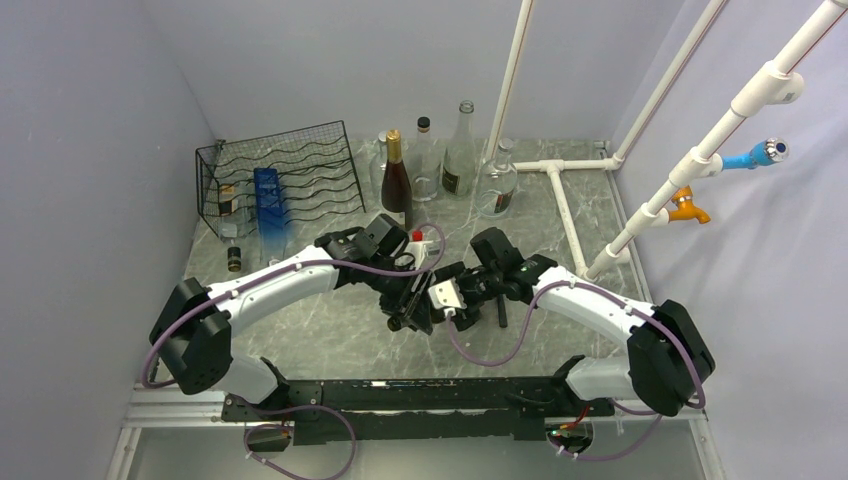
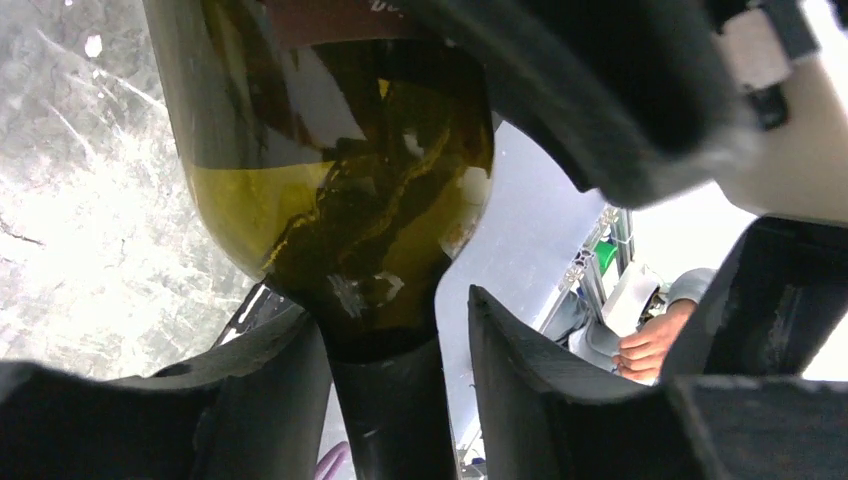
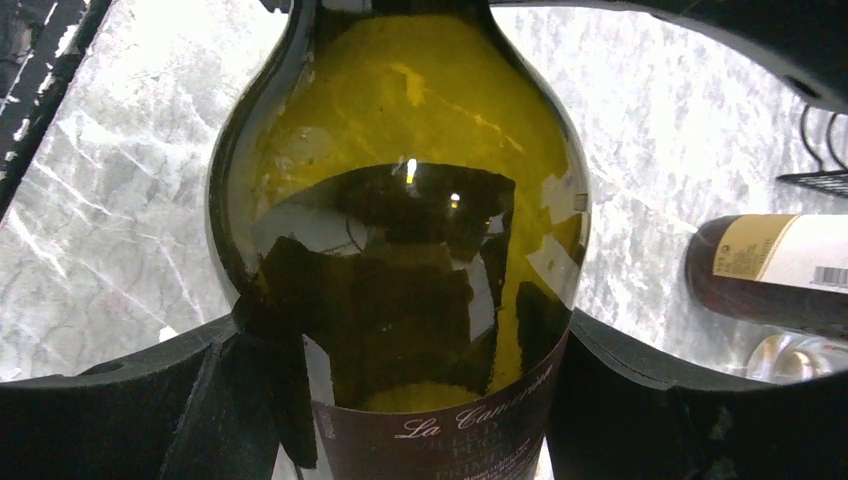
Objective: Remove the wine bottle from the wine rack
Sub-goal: Pick up the wine bottle from the wine rack.
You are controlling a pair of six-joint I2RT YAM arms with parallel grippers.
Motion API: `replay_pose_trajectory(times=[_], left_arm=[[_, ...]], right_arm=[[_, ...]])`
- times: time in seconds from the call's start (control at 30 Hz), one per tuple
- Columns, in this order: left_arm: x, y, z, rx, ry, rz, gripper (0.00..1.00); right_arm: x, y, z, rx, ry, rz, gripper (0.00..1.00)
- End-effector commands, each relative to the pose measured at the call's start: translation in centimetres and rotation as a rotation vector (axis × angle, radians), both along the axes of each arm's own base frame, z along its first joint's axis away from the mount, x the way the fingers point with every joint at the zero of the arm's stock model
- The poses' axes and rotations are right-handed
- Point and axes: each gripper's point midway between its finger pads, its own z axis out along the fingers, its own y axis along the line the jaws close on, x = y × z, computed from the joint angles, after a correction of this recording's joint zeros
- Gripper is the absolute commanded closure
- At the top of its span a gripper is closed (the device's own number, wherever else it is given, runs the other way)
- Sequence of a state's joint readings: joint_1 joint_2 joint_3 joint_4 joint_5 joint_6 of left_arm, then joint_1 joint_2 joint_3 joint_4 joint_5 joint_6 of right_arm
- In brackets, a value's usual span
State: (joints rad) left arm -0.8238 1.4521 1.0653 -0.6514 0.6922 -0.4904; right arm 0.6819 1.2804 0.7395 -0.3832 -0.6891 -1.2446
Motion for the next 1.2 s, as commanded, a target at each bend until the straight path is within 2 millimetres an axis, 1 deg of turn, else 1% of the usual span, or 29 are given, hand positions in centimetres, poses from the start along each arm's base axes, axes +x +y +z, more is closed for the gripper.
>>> replay_pose_trajectory(times=[0.0, 0.1, 0.3, 0.5, 0.7, 0.93, 1.1, 1.17], left_arm=[[0.4, -1.4, 2.4, -0.124, -0.069, -0.047, 0.42], [0.3, -1.3, 2.4, -0.122, -0.065, -0.049, 0.35], [0.3, -0.9, 2.2, -0.110, -0.068, -0.045, 0.28], [0.7, -0.2, 3.2, -0.138, -0.118, -0.014, 0.20], [0.9, 0.5, 4.7, -0.204, -0.181, 0.013, 0.17], [1.4, 1.5, 6.5, -0.263, -0.287, 0.042, 0.17], [2.1, 2.3, 8.3, -0.290, -0.417, 0.063, 0.16], [2.8, 2.8, 9.1, -0.292, -0.494, 0.094, 0.16]], right_arm=[[0.3, 1.2, 2.0, 0.068, -0.011, 0.024, 1.00], [0.3, 1.2, 2.0, 0.068, -0.008, 0.022, 1.00], [0.4, 1.1, 2.2, 0.077, 0.000, 0.019, 1.00], [0.4, 1.0, 2.5, 0.088, 0.010, 0.015, 1.00], [0.4, 0.9, 2.5, 0.090, 0.017, 0.016, 1.00], [0.4, 0.8, 2.8, 0.108, 0.037, 0.014, 1.00], [0.4, 0.8, 3.5, 0.137, 0.065, 0.011, 1.00], [0.4, 0.8, 3.8, 0.151, 0.083, 0.007, 1.00]])
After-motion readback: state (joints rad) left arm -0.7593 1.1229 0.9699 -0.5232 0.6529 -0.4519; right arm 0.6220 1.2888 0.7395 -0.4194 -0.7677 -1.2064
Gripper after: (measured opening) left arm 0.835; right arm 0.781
